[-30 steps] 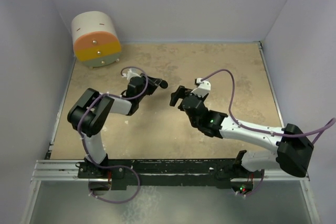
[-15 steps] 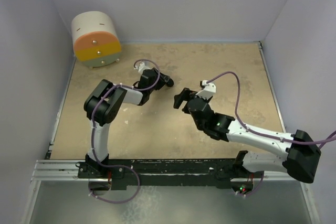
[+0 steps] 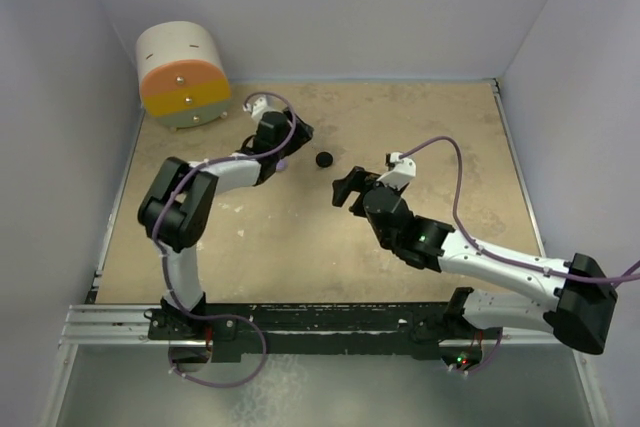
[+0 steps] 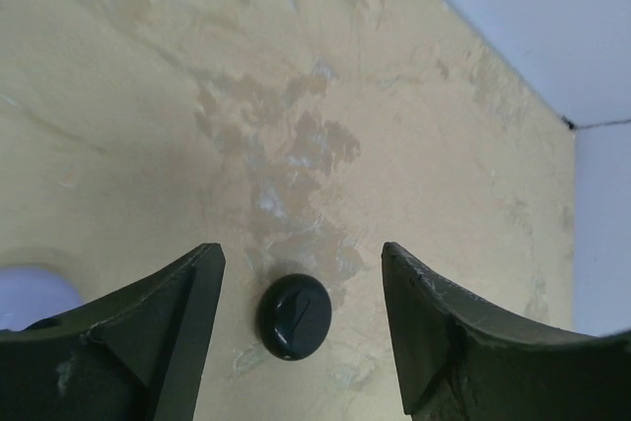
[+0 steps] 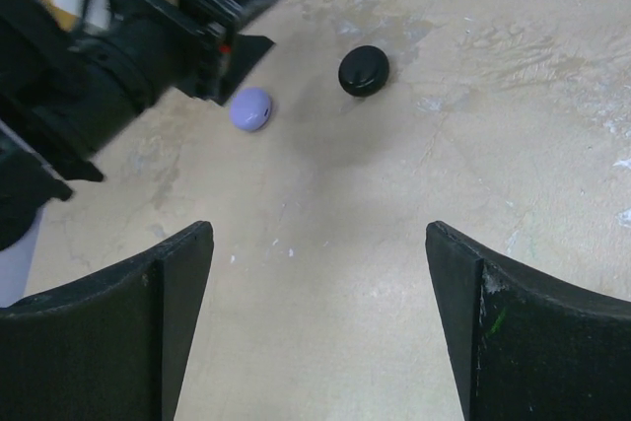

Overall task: Insert the wireless bluetooth earbuds into the charging case
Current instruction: Reset both arms

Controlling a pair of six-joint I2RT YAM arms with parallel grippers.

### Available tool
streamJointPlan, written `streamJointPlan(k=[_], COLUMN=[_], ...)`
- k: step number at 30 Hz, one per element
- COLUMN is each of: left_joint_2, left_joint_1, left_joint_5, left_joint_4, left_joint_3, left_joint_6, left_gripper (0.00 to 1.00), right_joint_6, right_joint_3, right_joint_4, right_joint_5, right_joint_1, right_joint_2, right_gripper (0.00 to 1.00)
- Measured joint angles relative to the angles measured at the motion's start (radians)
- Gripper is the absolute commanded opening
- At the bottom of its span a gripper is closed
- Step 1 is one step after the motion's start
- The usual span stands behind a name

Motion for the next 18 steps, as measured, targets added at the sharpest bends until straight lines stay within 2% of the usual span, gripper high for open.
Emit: streamJointPlan(k=[1,5,10,18], left_joint_2=[-0.042,-0.236,-0.539,-0.804], left_joint_1=[0.013,0.051,0.054,0.053], left_joint_5=[-0.012,-0.059,-0.106,-0.173], left_joint_4=[-0.034,-0.101,-0.129,-0.277], left_joint_3=[0.0,-0.026,-0.2,-0.382], left_joint_6=[0.014,0.058,0.081,0.125], left_gripper=[0.65,0.66,0.66,0.67], right_joint_6=[0.0,0.014,0.035,0.042], right_joint_3=[0.0,0.0,0.0,0.0], right_joint_4=[0.001,0.0,-0.016,-0.033], right_joint_5=[-0.001,-0.008,-0.008,-0.006], right_joint_1=[0.0,0.0,-0.012,-0.027], right_joint_2=[-0.004,-0.025,-0.039,-0.086], right_gripper=[1.0,1.0,1.0,1.0])
